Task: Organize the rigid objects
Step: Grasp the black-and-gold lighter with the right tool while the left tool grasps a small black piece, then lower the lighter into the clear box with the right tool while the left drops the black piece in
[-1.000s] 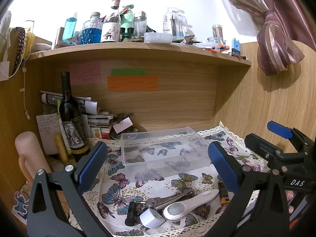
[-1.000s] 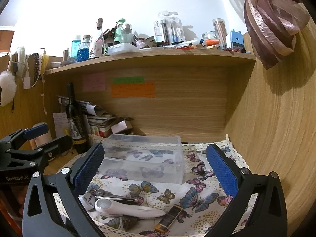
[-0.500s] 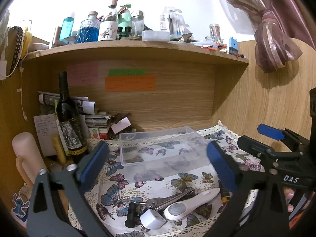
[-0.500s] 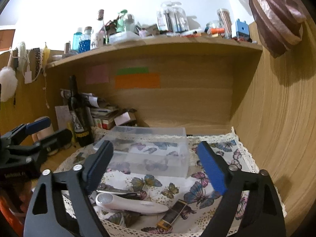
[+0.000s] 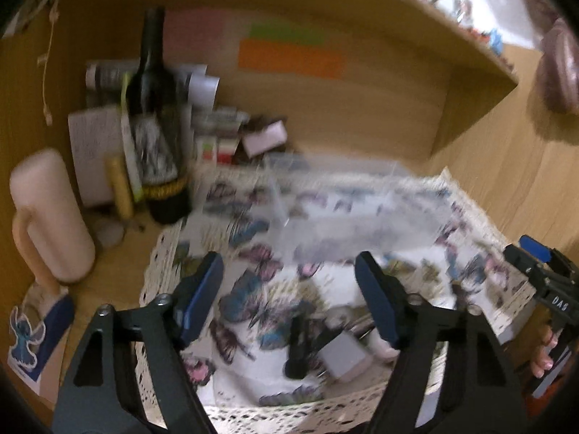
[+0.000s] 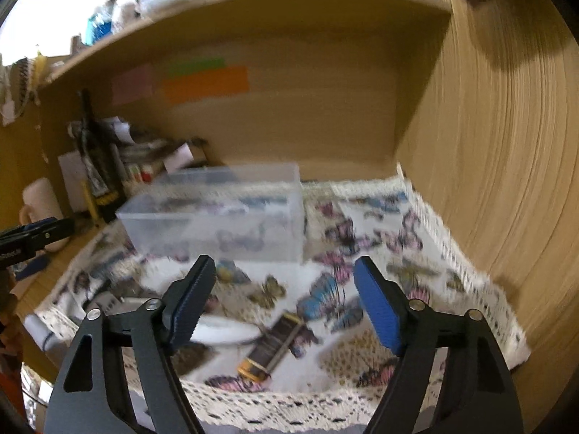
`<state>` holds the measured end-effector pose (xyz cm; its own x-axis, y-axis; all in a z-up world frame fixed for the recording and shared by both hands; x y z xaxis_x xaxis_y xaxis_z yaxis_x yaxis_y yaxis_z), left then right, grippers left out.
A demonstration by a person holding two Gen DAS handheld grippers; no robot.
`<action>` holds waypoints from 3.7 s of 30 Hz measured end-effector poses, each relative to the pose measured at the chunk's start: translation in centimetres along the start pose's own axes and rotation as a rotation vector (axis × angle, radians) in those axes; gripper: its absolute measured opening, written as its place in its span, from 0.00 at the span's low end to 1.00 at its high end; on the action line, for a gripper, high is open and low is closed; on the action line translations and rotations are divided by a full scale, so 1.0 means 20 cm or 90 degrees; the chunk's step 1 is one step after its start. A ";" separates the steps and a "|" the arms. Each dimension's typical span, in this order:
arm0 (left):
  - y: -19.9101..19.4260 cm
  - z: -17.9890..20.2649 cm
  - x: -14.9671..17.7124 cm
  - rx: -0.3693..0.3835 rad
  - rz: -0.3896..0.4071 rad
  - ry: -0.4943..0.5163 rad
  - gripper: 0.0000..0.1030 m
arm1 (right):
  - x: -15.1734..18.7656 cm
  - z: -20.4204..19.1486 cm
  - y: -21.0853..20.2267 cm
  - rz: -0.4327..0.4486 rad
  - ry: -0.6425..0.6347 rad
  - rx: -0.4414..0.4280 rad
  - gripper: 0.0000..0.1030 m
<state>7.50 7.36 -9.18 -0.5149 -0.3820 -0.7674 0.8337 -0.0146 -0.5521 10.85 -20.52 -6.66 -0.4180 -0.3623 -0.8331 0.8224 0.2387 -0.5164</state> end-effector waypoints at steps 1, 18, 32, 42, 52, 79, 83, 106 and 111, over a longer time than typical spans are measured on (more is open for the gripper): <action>0.03 -0.02 0.02 -0.009 -0.015 0.000 0.67 | 0.02 0.01 0.02 -0.012 0.002 -0.001 0.70; 0.26 -0.09 0.30 -0.040 -0.153 0.011 0.57 | 0.27 -0.06 0.24 -0.143 0.020 -0.047 0.56; 0.24 0.00 0.35 0.015 -0.154 0.041 0.15 | 0.32 -0.10 0.30 -0.167 0.002 -0.054 0.40; 0.20 -0.01 0.27 0.015 -0.133 0.024 0.13 | 0.29 -0.04 0.28 -0.149 0.022 -0.046 0.21; 0.05 0.03 -0.04 0.027 -0.057 0.022 0.13 | -0.04 0.04 0.13 -0.036 0.002 -0.026 0.21; 0.56 0.32 -0.47 0.023 -0.113 0.072 0.13 | -0.60 -0.13 0.60 -0.007 -0.076 -0.122 0.21; 0.70 0.33 -0.45 0.018 -0.160 0.080 0.13 | -0.58 -0.15 0.74 -0.057 -0.087 -0.141 0.21; 0.83 0.37 -0.36 -0.008 -0.203 0.123 0.37 | -0.47 -0.19 0.89 -0.154 -0.105 -0.168 0.30; 0.62 0.38 -0.40 -0.001 -0.133 0.128 0.60 | -0.53 -0.17 0.69 -0.095 -0.109 -0.155 0.43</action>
<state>23.45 3.19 -7.31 -0.7052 -0.1800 -0.6858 0.7048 -0.0731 -0.7056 25.27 -10.37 -5.62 -0.4389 -0.5500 -0.7105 0.6327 0.3722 -0.6791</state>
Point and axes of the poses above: each gripper's, at about its wrist camera, not at the fingertips, and y roughly the way its jaws point, z to its right, x to its underside, the point moved 4 cm from there along y, roughly the way its jaws point, and after that the axes turned 14 degrees about -y, right-handed, at the moved point
